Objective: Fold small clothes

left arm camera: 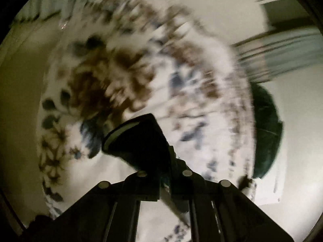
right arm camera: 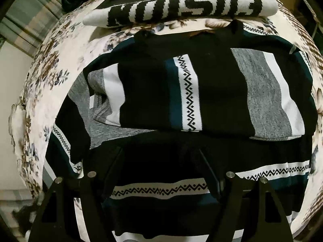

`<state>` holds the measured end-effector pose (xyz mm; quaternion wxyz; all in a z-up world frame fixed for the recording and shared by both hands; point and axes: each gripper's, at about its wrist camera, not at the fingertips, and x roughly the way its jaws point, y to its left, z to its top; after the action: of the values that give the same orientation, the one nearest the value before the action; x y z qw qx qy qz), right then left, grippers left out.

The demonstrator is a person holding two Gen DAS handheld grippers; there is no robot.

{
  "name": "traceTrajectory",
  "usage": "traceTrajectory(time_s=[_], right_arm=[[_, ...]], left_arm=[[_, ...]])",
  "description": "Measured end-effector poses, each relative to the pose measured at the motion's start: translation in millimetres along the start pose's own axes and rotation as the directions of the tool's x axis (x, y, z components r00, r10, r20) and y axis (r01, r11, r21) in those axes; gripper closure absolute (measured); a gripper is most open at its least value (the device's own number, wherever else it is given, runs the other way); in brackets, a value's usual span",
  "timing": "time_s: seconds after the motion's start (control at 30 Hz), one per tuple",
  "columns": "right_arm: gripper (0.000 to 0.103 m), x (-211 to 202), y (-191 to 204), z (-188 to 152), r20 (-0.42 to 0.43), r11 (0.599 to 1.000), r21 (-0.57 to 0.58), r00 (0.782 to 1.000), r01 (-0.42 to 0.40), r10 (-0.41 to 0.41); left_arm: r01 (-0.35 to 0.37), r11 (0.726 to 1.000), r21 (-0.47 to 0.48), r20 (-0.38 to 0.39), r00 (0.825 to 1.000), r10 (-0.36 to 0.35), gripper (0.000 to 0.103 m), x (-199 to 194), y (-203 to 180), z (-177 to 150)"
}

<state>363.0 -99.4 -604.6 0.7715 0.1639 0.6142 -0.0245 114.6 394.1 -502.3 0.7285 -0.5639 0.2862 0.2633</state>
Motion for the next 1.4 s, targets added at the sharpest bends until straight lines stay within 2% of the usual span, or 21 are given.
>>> traceTrajectory(time_s=[0.07, 0.13, 0.2, 0.23, 0.27, 0.3, 0.33, 0.37, 0.4, 0.47, 0.6, 0.7, 0.73, 0.8, 0.93, 0.97, 1.0, 1.1, 1.2, 1.3, 1.4], right_arm=[[0.027, 2, -4, 0, -0.008, 1.0, 0.008, 1.0, 0.005, -0.005], [0.027, 5, -6, 1, -0.018, 1.0, 0.014, 1.0, 0.009, -0.009], [0.027, 9, -8, 1, -0.035, 1.0, 0.02, 0.999, 0.015, -0.015], [0.027, 11, -8, 1, -0.043, 1.0, 0.023, 0.999, 0.015, -0.014], [0.027, 12, -9, 2, -0.047, 1.0, 0.025, 0.999, 0.013, -0.012], [0.027, 12, -8, 2, -0.049, 1.0, 0.023, 0.999, 0.011, -0.01], [0.027, 13, -7, 2, -0.048, 1.0, 0.016, 0.999, 0.006, -0.005], [0.027, 12, -5, 3, -0.046, 1.0, 0.005, 0.999, 0.005, -0.005], [0.027, 12, -3, 3, -0.044, 1.0, -0.004, 0.999, 0.008, -0.008], [0.027, 13, 0, 4, -0.042, 1.0, -0.024, 0.999, 0.01, -0.011], [0.027, 16, -1, 4, -0.051, 1.0, -0.015, 0.999, 0.015, -0.016], [0.027, 14, -4, 2, -0.046, 1.0, -0.002, 0.999, 0.022, -0.022], [0.027, 13, -5, 2, -0.04, 1.0, -0.003, 0.999, 0.03, -0.03], [0.027, 10, -8, 4, -0.026, 0.999, -0.001, 0.999, 0.048, -0.048], [0.027, 5, -19, 12, -0.007, 0.986, 0.0, 0.986, 0.166, -0.166], [0.021, 3, -22, 14, 0.003, 0.982, 0.004, 0.982, 0.191, -0.191], [0.008, 0, -26, 18, 0.016, 0.976, 0.009, 0.975, 0.219, -0.22], [0.003, -6, -37, 27, 0.047, 0.969, 0.012, 0.968, 0.247, -0.247], [0.003, -13, -51, 31, 0.063, 0.973, 0.031, 0.971, 0.228, -0.23], [0.003, -18, -71, 31, 0.059, 0.977, 0.062, 0.976, 0.205, -0.209], [0.003, -27, -100, 27, 0.048, 0.978, 0.116, 0.983, 0.173, -0.179]], left_arm=[[-0.016, 1.0, 0.021, -0.01, 1.0, 0.017, 0.099, -15, 8, -9], [-0.099, 0.995, 0.033, -0.066, 0.993, 0.101, 0.096, -7, 28, -24], [-0.151, 0.988, -0.028, -0.157, 0.977, 0.144, 0.094, 12, 59, -36], [-0.198, 0.978, -0.068, -0.202, 0.962, 0.181, 0.087, 20, 74, -42], [-0.219, 0.969, -0.113, -0.221, 0.956, 0.191, 0.083, 25, 88, -46], [-0.206, 0.968, -0.143, -0.214, 0.961, 0.173, 0.072, 27, 94, -49], [-0.195, 0.965, -0.175, -0.197, 0.967, 0.159, 0.057, 27, 101, -51], [-0.176, 0.964, -0.199, -0.179, 0.974, 0.141, 0.05, 26, 105, -51], [-0.139, 0.964, -0.225, -0.154, 0.982, 0.106, 0.046, 29, 108, -50], [-0.121, 0.964, -0.238, -0.141, 0.986, 0.09, 0.045, 38, 109, -49], [-0.119, 0.968, -0.219, -0.08, 0.991, 0.104, 0.034, 49, 101, -46], [-0.209, 0.969, -0.128, -0.062, 0.977, 0.202, 0.036, 56, 81, -44], [-0.22, 0.971, -0.096, -0.043, 0.975, 0.217, 0.05, 57, 74, -43], [-0.244, 0.969, -0.029, -0.025, 0.97, 0.244, 0.096, 62, 64, -40], [-0.243, 0.967, 0.079, 0.078, 0.968, 0.237, 0.096, 51, 32, -20], [-0.237, 0.964, 0.119, 0.104, 0.969, 0.225, 0.096, 47, 21, -16], [-0.236, 0.958, 0.165, 0.131, 0.968, 0.216, 0.096, 40, 7, -12], [-0.216, 0.928, 0.305, 0.191, 0.968, 0.163, 0.096, 25, -44, -7], [-0.165, 0.878, 0.45, 0.205, 0.976, 0.078, 0.096, 9, -106, -15], [-0.093, 0.828, 0.553, 0.174, 0.985, -0.006, 0.096, -2, -162, -34], [-0.008, 0.754, 0.657, 0.104, 0.991, -0.08, 0.096, -5, -228, -72]])
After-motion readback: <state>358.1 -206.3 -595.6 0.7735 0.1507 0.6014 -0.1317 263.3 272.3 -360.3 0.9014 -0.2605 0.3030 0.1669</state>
